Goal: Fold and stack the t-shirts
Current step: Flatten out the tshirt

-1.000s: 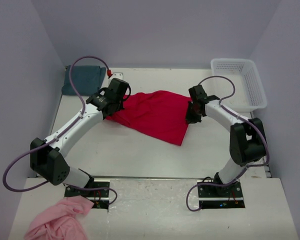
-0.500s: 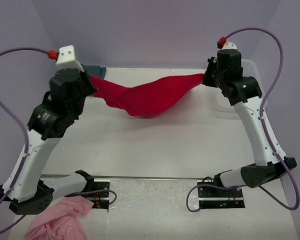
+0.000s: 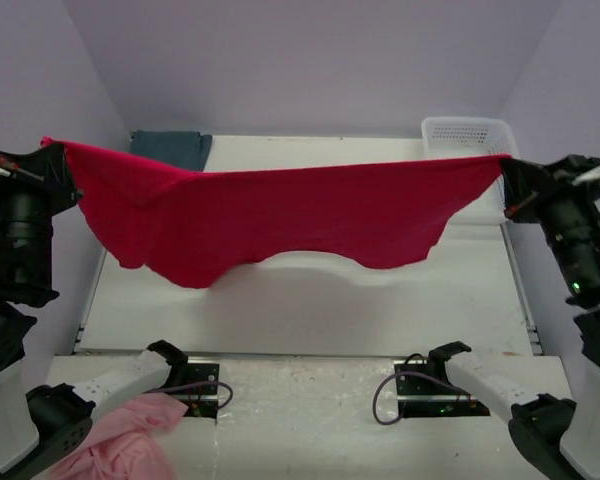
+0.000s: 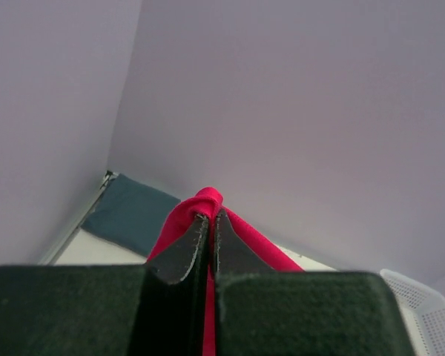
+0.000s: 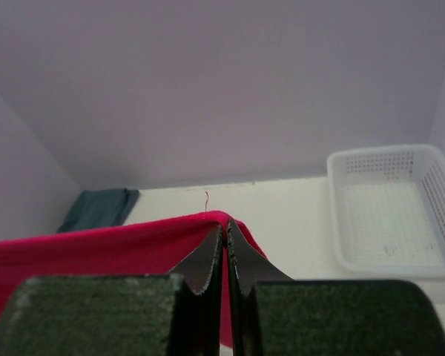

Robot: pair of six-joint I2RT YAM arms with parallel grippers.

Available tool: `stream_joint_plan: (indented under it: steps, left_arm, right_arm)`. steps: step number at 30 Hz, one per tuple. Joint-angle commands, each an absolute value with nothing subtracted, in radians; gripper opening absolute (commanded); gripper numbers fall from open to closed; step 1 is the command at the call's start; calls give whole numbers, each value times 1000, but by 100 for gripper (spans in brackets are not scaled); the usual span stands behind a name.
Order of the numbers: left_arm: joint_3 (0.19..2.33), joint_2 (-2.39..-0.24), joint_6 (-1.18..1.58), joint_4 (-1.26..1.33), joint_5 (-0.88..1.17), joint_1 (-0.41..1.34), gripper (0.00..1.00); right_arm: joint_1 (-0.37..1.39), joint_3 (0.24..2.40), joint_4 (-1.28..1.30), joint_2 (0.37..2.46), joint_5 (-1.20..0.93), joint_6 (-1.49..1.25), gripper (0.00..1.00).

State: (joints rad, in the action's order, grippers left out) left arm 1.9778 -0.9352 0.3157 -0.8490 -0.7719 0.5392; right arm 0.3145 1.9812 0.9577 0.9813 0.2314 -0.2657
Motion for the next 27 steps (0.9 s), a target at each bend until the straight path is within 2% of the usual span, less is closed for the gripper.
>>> stream_joint_plan:
  steps: [1, 4, 7, 13, 19, 21, 24, 27]
  left_arm:
    - [2098, -943, 235, -841, -714, 541, 0]
    - [2181, -948, 216, -828, -615, 540, 0]
    - [2197, -956, 213, -812, -520, 541, 0]
    - [2212, -1086, 176, -785, -413, 541, 0]
    - [2433, -1241, 140, -773, -310, 541, 0]
    - [2402, -1195, 126, -697, -243, 541, 0]
    - [2231, -1065, 129, -553, -138, 541, 0]
    - [2209, -985, 155, -502, -65, 540, 0]
  right_arm:
    - [313, 2066, 923, 927, 108, -209, 0]
    - [313, 2164, 983, 927, 17, -215, 0]
    - [313, 2158, 974, 904, -57, -224, 0]
    - [313, 2068, 936, 916, -19, -235, 0]
    - [313, 2092, 919, 919, -14, -201, 0]
    - [313, 2097, 899, 893, -34, -183, 0]
    - [313, 2125, 896, 870, -98, -176, 0]
    - [313, 2125, 870, 839, -169, -176, 0]
